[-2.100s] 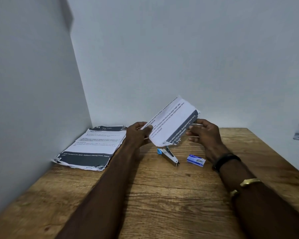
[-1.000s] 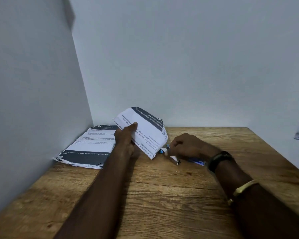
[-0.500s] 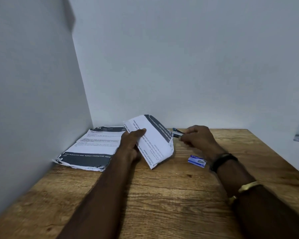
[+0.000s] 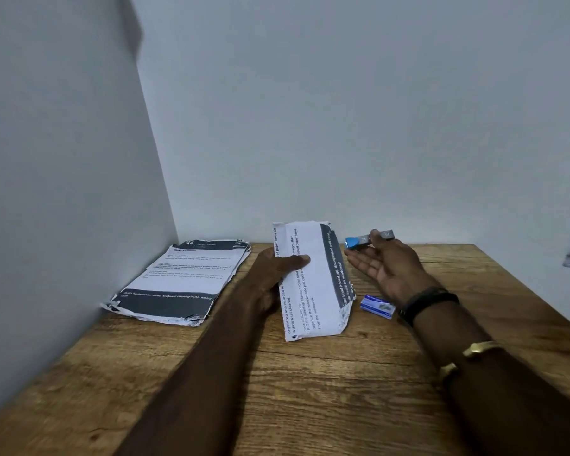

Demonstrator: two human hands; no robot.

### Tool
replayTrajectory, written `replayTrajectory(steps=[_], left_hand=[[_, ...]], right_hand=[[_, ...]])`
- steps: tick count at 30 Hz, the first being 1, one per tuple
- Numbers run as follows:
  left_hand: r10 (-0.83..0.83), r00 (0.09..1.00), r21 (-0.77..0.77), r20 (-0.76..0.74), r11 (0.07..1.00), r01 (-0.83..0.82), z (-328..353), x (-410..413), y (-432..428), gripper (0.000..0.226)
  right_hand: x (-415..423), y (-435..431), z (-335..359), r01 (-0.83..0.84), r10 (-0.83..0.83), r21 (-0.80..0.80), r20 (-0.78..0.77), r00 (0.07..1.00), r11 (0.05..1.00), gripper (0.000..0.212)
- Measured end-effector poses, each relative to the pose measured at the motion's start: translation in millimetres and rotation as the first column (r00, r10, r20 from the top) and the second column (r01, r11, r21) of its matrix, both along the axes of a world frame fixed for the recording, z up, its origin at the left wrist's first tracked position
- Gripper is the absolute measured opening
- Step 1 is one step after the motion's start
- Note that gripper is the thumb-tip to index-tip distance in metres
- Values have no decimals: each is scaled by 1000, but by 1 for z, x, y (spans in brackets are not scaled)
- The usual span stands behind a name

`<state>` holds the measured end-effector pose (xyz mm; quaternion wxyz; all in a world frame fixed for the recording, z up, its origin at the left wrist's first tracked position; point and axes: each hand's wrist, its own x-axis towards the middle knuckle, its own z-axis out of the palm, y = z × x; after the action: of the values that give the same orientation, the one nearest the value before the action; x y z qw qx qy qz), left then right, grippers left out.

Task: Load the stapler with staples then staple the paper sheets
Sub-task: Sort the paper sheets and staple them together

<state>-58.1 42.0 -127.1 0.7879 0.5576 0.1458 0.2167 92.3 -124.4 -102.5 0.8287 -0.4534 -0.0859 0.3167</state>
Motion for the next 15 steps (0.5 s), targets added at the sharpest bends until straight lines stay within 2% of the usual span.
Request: replayTrajectory(steps=[3,5,10,15], left_hand=[[4,1000,14,-20,1000,-4,0,1,-2,37],[3,1000,17,-21,1000,-2,0,2,-3,33],[24,999,26,-35,999,-23,2,2,-6,38],[30,999,43,-35,999,-29,4,5,-11,38]], right_hand=[[-3,2,1,-18,19,20,-51,999,1000,8],[-4,3,0,-34,35,12,-31,999,999,7],[-6,3,-1,-3,7,-91,44,999,996,23],[-6,3,-3,6,1,-99,70,998,995,20]])
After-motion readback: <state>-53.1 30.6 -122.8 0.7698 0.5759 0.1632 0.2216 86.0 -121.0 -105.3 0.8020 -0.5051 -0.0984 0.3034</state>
